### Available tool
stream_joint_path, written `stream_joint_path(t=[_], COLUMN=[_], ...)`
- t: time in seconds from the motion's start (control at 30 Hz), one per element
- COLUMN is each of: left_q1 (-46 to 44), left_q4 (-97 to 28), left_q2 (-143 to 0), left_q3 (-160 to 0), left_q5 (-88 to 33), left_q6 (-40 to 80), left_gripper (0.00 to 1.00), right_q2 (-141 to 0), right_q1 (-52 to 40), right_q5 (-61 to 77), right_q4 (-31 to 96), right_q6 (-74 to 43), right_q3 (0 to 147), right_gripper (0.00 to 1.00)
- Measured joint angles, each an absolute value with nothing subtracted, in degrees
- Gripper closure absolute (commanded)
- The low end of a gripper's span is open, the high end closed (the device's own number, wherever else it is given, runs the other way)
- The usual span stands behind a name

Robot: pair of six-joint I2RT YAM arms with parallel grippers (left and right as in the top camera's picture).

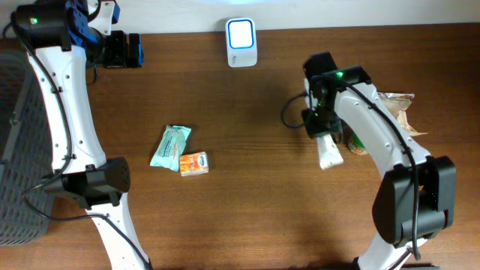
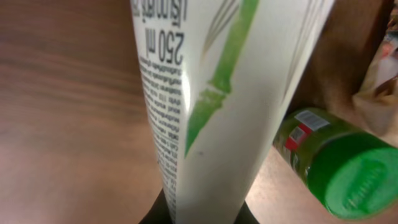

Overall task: Scan the item barcode
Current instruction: 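Carry the tube right and set it down beside the jar, then grasp the orange tissue pack with the right gripper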

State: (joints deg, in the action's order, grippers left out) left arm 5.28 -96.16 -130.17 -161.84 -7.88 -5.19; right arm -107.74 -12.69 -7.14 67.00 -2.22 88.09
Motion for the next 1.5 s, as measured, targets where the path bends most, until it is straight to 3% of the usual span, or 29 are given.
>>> stream_joint_path(t=[0.07, 0.13, 0.17, 0.2, 0.23, 0.33, 0.37, 0.5, 0.57, 0.73, 0.87, 0.97, 1.0, 1.07, 1.2, 1.33, 1.4, 1.43, 1.5], left_q1=[5.3, 5.3, 5.3, 5.3, 5.3, 5.3, 5.3, 5.3, 5.3, 5.3, 5.3, 5.3, 5.3, 5.3, 5.3, 5.3, 5.3, 5.3, 5.3], left_q4=[-96.2, -96.2, -96.2, -96.2, -96.2, -96.2, -96.2, -96.2, -96.2, -96.2, -96.2, -96.2, -96.2, -96.2, -96.2, -96.2, -96.2, -96.2, -96.2], left_q2=[-130.2, -130.2, -130.2, -130.2, -130.2, -130.2, -130.2, -130.2, -130.2, -130.2, -130.2, -130.2, -130.2, -130.2, -130.2, -130.2, -130.2, -130.2, -130.2], left_q3=[-161.8, -161.8, -161.8, -161.8, -161.8, -161.8, -161.8, -161.8, -161.8, -161.8, -161.8, -161.8, -161.8, -161.8, -161.8, -161.8, -161.8, -161.8, -161.8], left_q5=[-7.9, -7.9, -7.9, -7.9, -7.9, -7.9, -7.9, -7.9, -7.9, -7.9, -7.9, -7.9, -7.9, -7.9, -7.9, -7.9, -7.9, -7.9, -7.9], left_q6=[-5.2, -5.2, -5.2, -5.2, -5.2, -5.2, -5.2, -5.2, -5.2, -5.2, -5.2, -5.2, -5.2, -5.2, -5.2, -5.2, -5.2, -5.2, -5.2], left_gripper=[0.01, 0.01, 0.01, 0.01, 0.01, 0.01, 0.01, 0.01, 0.01, 0.01, 0.01, 0.01, 0.01, 0.01, 0.01, 0.01, 0.01, 0.01, 0.01], right_q2=[-107.9, -108.0, -107.9, -107.9, -107.9, -108.1, -108.0, -108.3, -111.8, -120.7, -125.4, -127.3, -127.7, -129.4, -130.3, -128.0, -126.3, -126.3, -126.3], right_q1=[-7.6, -2.7, 1.8, 3.1, 4.1, 2.5, 0.0, -13.5, -20.6, -33.7, -36.5, -38.8, -39.1, -39.2, -37.9, -29.5, -27.9, -27.1, -24.9], right_q5=[-7.0, -7.9, -9.5, -9.6, -9.0, -0.6, 6.8, 23.6, 26.0, 27.4, 28.6, 29.8, 30.5, 31.8, 34.6, 26.2, 16.4, 13.0, 9.9], right_q4=[58.9, 56.5, 55.3, 55.0, 55.2, 60.1, 59.0, 49.0, 44.5, 37.9, 37.2, 36.8, 36.7, 36.5, 39.7, 60.0, 63.3, 61.6, 60.4], right_q6=[-2.8, -2.8, -3.0, -3.1, -3.0, -3.0, -3.0, -7.0, -10.5, -18.2, -22.2, -23.0, -23.5, -23.9, -23.3, -3.2, 8.5, 10.8, 12.4], right_q3=[79.9, 76.8, 76.7, 76.7, 77.2, 87.3, 92.6, 93.6, 93.6, 93.4, 93.4, 93.4, 93.4, 93.4, 94.1, 100.9, 102.5, 102.6, 103.8], right_gripper=[0.94, 0.66, 0.39, 0.29, 0.27, 0.29, 0.33, 0.34, 0.37, 0.57, 0.57, 0.68, 0.81, 0.96, 0.96, 0.96, 0.51, 0.46, 0.47])
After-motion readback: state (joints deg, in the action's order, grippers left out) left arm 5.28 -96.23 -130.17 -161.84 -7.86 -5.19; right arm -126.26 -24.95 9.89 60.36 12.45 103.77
